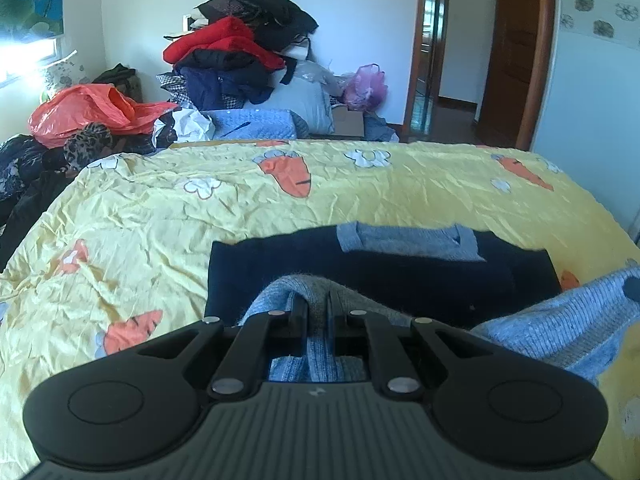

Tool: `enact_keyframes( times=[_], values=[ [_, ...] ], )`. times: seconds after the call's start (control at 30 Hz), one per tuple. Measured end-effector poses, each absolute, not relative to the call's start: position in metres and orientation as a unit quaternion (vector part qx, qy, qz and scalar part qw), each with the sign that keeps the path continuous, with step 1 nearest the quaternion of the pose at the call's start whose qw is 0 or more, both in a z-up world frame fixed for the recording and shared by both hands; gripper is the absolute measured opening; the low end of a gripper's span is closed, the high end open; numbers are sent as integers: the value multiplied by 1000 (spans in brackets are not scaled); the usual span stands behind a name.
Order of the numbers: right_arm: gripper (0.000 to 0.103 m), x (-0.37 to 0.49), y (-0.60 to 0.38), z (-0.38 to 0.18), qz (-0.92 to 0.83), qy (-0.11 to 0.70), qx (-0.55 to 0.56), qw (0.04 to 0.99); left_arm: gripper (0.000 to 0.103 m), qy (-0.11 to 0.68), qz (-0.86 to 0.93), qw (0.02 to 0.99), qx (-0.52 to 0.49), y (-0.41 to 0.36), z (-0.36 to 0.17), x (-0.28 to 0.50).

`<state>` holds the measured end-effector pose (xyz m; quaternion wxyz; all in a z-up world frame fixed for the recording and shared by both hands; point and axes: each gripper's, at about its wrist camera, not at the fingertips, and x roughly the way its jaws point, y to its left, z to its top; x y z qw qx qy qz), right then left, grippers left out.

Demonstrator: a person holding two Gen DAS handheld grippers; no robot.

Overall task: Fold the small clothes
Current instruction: 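Lift the hem with both grippers and fold it toward the collar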

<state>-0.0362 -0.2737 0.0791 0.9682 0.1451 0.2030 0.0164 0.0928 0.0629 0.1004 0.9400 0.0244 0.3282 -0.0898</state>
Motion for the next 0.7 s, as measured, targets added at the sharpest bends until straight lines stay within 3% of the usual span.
enact_keyframes(
  times=[0.7],
  values=[
    [17,66,-310,41,-14,244,224,943,9,382,-70,920,40,40,61,196]
  ],
)
